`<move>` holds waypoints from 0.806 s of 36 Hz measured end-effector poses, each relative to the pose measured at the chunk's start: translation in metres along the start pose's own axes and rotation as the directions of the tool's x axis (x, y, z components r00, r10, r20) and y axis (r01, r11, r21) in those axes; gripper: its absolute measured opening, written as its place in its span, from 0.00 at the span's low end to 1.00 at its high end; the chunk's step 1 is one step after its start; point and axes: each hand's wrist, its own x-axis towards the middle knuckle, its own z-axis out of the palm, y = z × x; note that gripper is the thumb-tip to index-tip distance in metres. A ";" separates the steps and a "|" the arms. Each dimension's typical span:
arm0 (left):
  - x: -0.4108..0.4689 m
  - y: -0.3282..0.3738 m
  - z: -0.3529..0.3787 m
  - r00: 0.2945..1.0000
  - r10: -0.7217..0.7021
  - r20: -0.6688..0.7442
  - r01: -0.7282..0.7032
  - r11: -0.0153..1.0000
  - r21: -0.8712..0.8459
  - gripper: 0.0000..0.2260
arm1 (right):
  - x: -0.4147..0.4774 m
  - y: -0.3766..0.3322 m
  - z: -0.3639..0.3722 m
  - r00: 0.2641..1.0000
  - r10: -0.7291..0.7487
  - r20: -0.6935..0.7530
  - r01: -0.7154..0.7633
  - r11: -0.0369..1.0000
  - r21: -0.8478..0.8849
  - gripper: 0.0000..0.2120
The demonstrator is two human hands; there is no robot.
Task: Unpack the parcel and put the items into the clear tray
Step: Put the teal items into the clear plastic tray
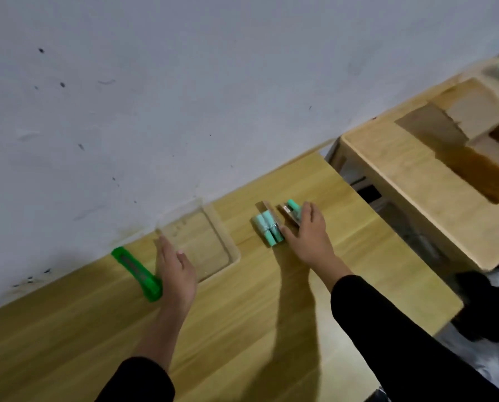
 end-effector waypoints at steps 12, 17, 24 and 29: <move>0.001 -0.009 0.009 1.000 -0.016 -0.010 0.014 0.979 -0.206 0.24 | 0.010 -0.038 0.039 0.977 -0.213 -0.024 0.200 0.947 -0.251 0.50; -0.004 0.001 0.005 0.999 -0.053 0.012 0.054 0.961 -0.270 0.23 | 0.018 -0.043 0.046 0.976 -0.219 -0.013 0.202 0.921 -0.334 0.49; -0.009 0.015 0.001 0.995 -0.091 0.050 0.103 0.915 -0.389 0.23 | 0.024 -0.051 0.048 0.967 -0.253 0.009 0.232 0.872 -0.431 0.47; -0.010 0.017 0.000 0.990 -0.123 0.067 0.140 0.891 -0.433 0.23 | 0.028 -0.058 0.053 0.964 -0.264 0.012 0.244 0.870 -0.428 0.42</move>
